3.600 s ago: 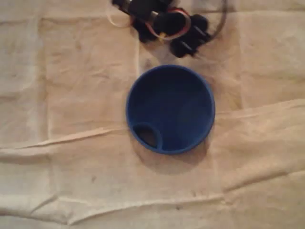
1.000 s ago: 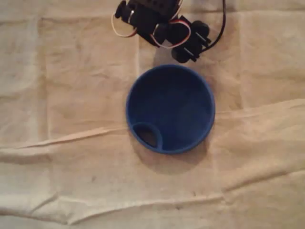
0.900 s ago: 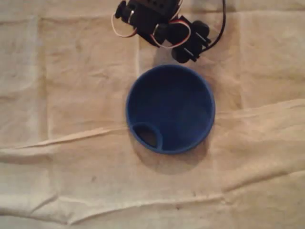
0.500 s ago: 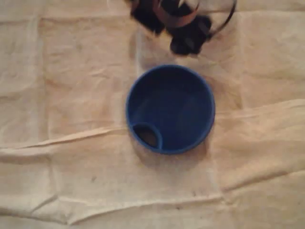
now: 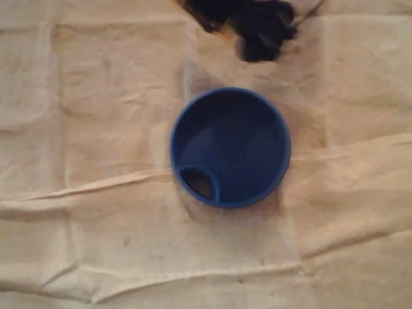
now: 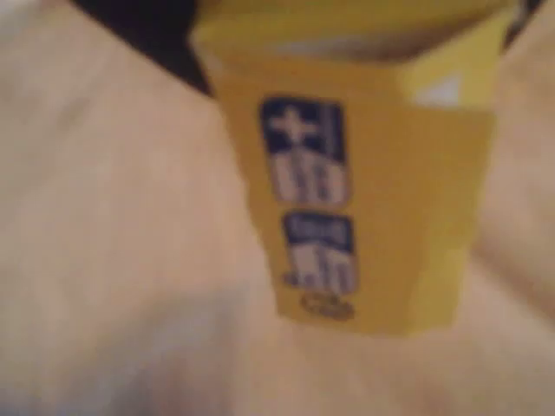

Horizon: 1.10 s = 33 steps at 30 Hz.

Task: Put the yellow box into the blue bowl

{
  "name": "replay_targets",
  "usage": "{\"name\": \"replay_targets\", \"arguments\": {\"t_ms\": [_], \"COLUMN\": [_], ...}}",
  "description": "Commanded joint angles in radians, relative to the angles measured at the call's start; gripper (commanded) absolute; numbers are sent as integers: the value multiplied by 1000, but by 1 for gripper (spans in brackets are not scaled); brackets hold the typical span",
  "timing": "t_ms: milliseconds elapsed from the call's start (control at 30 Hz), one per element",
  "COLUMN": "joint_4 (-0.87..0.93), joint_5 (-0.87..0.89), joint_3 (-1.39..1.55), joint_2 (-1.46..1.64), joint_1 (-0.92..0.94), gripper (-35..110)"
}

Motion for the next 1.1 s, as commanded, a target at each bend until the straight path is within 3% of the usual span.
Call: {"name": "replay_targets", "arguments": {"t_ms": [0, 1067], "joint_4": [-8, -8], "joint_5": [5, -6], "joint_3": [-121, -1043], "joint_2": [84, -638], "joint_1": [-61, -163], "gripper": [0, 0]}}
